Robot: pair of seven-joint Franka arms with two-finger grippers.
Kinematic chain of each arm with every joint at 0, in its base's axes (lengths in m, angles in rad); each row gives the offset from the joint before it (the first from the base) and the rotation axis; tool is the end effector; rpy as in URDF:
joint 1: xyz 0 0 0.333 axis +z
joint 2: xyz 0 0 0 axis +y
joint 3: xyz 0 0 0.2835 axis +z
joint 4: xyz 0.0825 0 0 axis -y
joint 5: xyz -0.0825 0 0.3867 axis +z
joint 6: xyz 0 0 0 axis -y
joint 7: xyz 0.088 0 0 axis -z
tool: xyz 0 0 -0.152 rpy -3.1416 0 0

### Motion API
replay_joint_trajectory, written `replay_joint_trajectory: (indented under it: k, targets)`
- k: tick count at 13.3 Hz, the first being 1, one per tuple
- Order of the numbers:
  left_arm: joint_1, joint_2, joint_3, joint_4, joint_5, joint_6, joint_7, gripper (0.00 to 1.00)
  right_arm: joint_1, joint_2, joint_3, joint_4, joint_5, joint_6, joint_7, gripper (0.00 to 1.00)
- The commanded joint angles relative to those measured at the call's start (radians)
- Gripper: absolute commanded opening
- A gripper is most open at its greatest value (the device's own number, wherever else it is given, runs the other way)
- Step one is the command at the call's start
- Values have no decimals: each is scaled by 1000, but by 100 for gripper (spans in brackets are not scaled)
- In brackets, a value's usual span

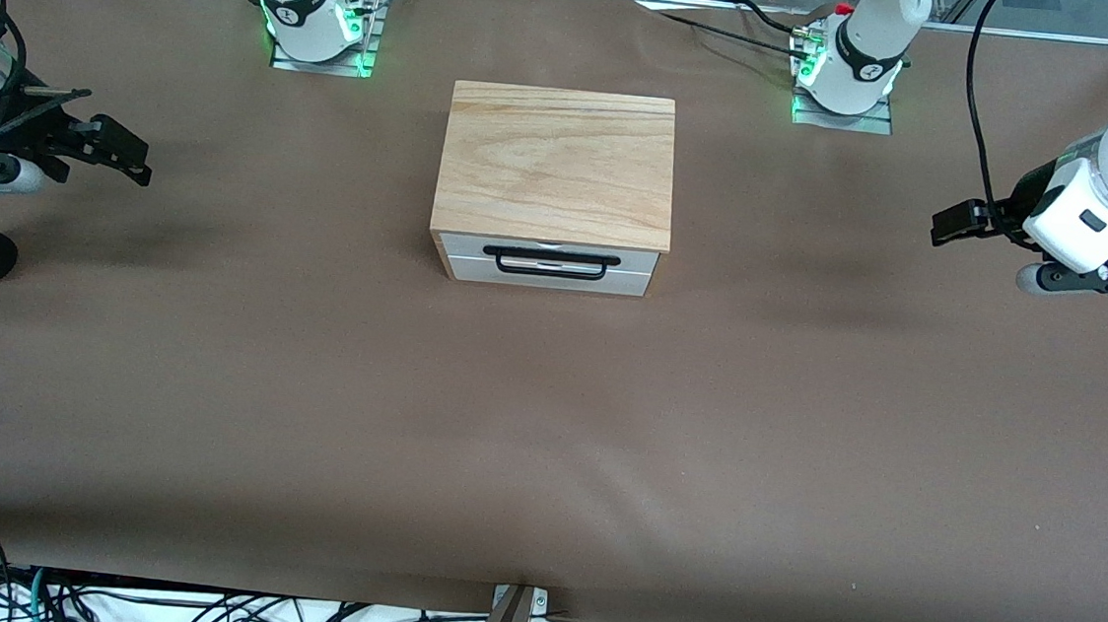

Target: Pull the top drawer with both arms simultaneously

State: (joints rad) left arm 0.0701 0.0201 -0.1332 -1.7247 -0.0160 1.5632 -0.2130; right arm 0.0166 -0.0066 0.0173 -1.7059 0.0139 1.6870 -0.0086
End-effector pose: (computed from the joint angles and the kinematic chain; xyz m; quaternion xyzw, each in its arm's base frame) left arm 0.5412 -0.0363 0.4638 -0.9930 -0.0751 0.0910 0.0032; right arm 0.5604 0.0210 0.4962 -0.9997 -0.0204 0.0062 0.0068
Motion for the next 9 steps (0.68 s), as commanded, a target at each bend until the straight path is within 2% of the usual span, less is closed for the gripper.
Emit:
replay_joint_trajectory:
  k: [1, 3, 7, 9]
  targets:
    - [8, 49, -5, 19, -5, 52, 7, 100, -3, 11, 1, 14, 6, -12, 3, 100]
    - [8, 67, -5, 1, -7, 99, 7, 100, -4, 23, 1, 14, 52, -15, 13, 100]
    - [10, 83, -6, -111, -30, 262, 6, 100, -6, 69, 1, 14, 243, -32, -13, 100]
    - [10, 84, -6, -174, -103, 343, 7, 100, 12, 82, 6, 8, 325, -42, -19, 100]
